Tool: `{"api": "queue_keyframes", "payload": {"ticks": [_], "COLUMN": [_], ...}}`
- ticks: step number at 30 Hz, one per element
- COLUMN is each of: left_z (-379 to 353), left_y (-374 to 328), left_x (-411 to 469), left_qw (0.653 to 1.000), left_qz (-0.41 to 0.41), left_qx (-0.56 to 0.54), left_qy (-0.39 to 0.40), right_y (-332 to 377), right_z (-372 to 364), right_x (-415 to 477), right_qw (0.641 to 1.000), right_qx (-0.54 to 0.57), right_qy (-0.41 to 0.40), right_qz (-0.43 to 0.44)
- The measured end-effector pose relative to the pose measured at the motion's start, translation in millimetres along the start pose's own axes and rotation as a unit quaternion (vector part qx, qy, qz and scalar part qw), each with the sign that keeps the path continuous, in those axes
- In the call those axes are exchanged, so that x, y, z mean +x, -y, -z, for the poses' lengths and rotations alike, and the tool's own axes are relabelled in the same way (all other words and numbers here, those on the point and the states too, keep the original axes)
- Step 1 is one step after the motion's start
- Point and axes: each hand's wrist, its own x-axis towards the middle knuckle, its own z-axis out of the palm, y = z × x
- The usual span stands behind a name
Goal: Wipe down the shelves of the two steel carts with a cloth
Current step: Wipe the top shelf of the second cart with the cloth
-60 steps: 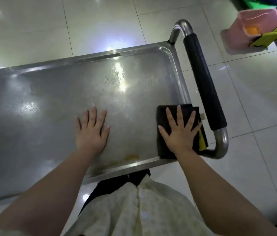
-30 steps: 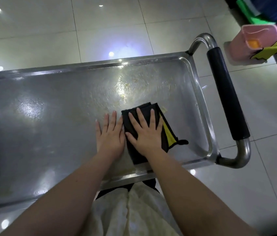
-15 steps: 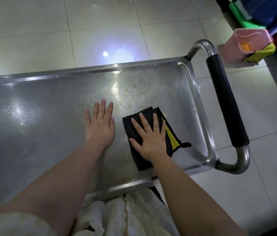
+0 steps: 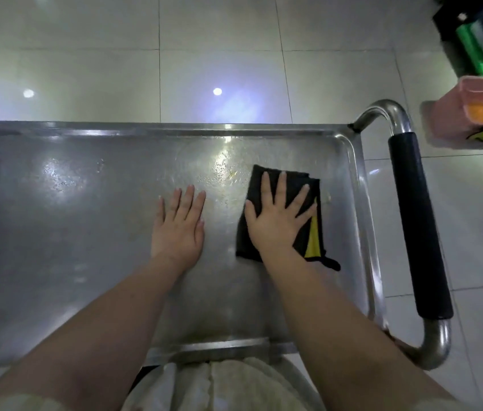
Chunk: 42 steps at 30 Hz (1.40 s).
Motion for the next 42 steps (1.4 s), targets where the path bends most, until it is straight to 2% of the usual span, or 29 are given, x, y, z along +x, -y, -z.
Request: {"api": "queue_keyframes", "payload": {"ticks": [3,5,6,8,10,12,14,17,19,22,24,26,28,31,33,35,39,40,42], "left_z": [-3,-3,-2,0,0,0,0,-1,0,-1,-2,-2,-1,-1,-2,-2,-1,-1,-1], "left_y": [5,7,7,5,4,3,4,5,3,2,3,3,3,3,3,4,6,7,7], "left_x": [-4,-7,-8,-7,-6,-5,-3,-1,2,1,-1,-3,-3,-2,-1,-1,-2,-3,-4], "left_qw": [1.000,1.000,1.000,1.000,1.000,1.000,1.000,1.000,1.000,1.000,1.000,1.000,1.000,1.000,1.000,1.000,1.000,1.000,0.999], "left_qz": [0.001,0.004,0.005,0.005,0.004,0.003,-0.001,0.000,0.003,0.007,0.012,0.021,0.024,0.022,0.021,0.019,0.015,0.014,0.011], "left_qx": [0.018,0.017,0.006,-0.016,-0.021,-0.022,-0.019,-0.011,-0.005,-0.004,-0.003,-0.001,-0.008,-0.002,0.001,-0.002,-0.017,-0.022,-0.035], "left_qy": [0.019,0.013,0.006,-0.003,-0.006,-0.011,-0.010,-0.007,-0.004,-0.007,-0.004,-0.004,-0.003,0.002,0.005,0.006,0.004,0.003,0.000], "right_y": [48,35,17,-31,-79,-106,-100,-49,-3,56,66,51,21,-43,-78,-89,-45,-27,13], "right_z": [-13,-11,-8,1,16,31,35,32,24,8,5,9,15,29,39,43,38,35,27], "right_x": [-30,-25,-15,12,38,58,74,87,85,54,40,47,64,89,98,104,114,116,113], "right_qw": [0.981,0.964,0.963,0.982,0.999,0.997,0.993,0.987,0.996,0.992,0.969,0.959,0.973,0.999,0.997,0.993,0.988,0.992,1.000], "right_qx": [-0.035,-0.052,-0.055,-0.045,-0.025,-0.022,-0.016,0.025,0.019,-0.038,-0.067,-0.078,-0.068,-0.017,0.001,0.000,0.023,0.026,0.005], "right_qy": [0.009,0.002,-0.005,-0.012,-0.014,-0.012,-0.003,-0.007,0.001,0.011,0.024,0.026,0.011,-0.010,-0.015,-0.015,-0.022,-0.022,-0.026], "right_qz": [0.192,0.260,0.262,0.184,0.036,-0.069,-0.119,-0.156,-0.090,0.121,0.236,0.273,0.222,0.032,-0.071,-0.119,-0.152,-0.125,-0.013]}}
